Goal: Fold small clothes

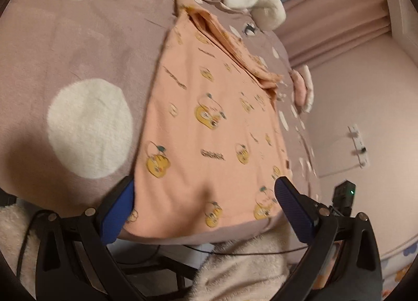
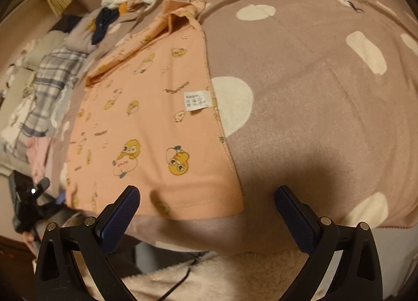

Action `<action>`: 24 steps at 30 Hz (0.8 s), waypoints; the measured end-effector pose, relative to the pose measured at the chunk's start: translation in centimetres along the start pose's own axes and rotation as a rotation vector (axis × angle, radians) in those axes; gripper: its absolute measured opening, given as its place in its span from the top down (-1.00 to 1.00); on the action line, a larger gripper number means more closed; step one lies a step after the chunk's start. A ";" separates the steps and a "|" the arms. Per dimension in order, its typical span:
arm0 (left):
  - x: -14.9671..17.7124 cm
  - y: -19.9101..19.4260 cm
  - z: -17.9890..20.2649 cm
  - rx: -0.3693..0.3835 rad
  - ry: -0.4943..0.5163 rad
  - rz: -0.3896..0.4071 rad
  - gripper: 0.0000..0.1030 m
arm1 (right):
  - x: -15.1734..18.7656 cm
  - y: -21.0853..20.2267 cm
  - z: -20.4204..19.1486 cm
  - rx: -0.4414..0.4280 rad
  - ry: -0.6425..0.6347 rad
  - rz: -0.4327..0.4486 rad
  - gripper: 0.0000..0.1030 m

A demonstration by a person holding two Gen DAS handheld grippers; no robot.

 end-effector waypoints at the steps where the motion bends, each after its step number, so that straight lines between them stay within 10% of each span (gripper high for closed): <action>1: 0.2 0.1 0.3 0.026 0.008 -0.024 -0.99 | 0.1 0.1 -0.1 -0.044 0.008 -0.010 -0.99; 9: 1.1 1.3 1.9 0.025 0.021 -0.070 -0.92 | 0.3 0.2 1.8 -0.274 0.236 -0.004 -1.00; 12: 0.9 1.7 2.5 -0.137 0.121 -0.075 -0.34 | 0.3 0.0 2.2 -0.280 0.271 -0.006 -0.94; 17: 0.5 1.8 2.6 -0.286 0.163 -0.079 0.45 | 0.3 -0.2 2.1 -0.199 0.249 -0.015 -0.47; 24: -0.4 0.9 1.4 -0.340 0.118 -0.057 0.82 | 0.5 -0.6 4.3 -0.123 0.271 -0.002 0.50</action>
Point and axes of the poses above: each gripper's, at about its wrist camera, not at the fingertips, and y roughly the way its jaws point, z to its right, x to its underside, the point moved 2 cm from there along y, roughly the way its jaws point, and after that the axes turned 13 degrees about z, right-handed, at the moved point
